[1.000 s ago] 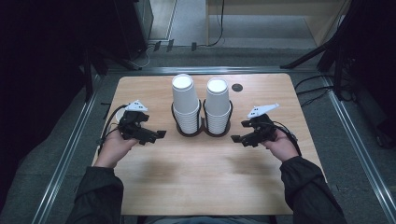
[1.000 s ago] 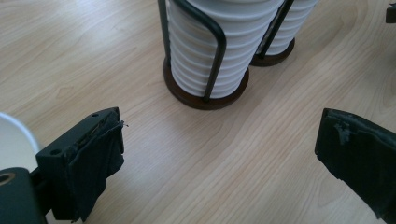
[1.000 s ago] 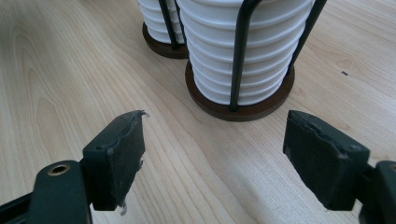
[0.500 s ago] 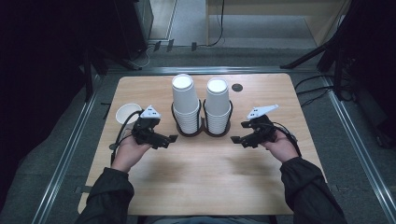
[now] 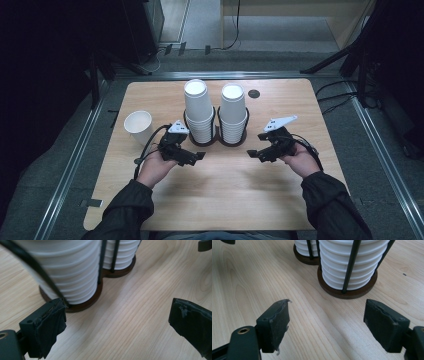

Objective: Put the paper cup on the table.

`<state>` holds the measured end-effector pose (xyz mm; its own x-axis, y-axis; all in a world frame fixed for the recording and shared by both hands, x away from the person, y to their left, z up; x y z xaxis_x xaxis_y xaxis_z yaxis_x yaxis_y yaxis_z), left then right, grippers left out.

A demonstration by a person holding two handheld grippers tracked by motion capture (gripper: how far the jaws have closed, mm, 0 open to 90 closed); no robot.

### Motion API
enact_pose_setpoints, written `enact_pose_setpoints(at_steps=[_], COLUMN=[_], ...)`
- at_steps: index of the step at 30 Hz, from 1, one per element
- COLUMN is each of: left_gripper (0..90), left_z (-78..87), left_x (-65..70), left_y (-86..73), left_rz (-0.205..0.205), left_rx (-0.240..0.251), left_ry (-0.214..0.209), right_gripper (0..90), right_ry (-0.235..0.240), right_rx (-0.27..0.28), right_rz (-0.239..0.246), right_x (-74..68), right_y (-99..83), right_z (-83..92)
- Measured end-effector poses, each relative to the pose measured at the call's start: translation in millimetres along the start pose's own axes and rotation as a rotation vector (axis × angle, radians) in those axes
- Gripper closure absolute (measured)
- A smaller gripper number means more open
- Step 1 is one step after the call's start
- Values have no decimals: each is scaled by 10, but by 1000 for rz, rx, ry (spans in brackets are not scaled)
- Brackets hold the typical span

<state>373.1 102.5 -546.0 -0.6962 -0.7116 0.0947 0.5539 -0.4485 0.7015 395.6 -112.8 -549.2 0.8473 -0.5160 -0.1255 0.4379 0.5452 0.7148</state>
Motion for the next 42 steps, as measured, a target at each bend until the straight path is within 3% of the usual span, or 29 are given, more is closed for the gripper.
enact_pose_setpoints(at_steps=[12,16,23,35,42], left_gripper=[15,16,15,16,16], left_z=[-90,-112,-40,8,5], left_x=[221,305,406,484,469], left_y=[80,92,148,175,169], left_rz=[-24,-45,-66,-104,-105], left_rx=[4,-1,22,28,27], left_ry=[-46,-63,-93,-116,-109], right_gripper=[206,204,204,202,202], right_ry=[7,15,26,48,49], right_rx=[-8,28,27,24,20], right_rz=[10,18,37,65,69], right_x=[-76,-103,-171,-241,-241], right_y=[-34,17,31,42,34], right_z=[-8,10,-3,-29,-32])
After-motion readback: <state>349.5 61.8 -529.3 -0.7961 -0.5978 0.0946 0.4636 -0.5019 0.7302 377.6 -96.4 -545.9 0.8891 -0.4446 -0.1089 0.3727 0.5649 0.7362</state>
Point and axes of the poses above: each handheld gripper's, and its own axes: z roughly backward along the jaws, y roughly out of its top, x roughly to its right, the point moved 10 cm from there along -z, roughly forward along the jaws, and after that the axes turned 1 degree about y, right-handed, at the moved point
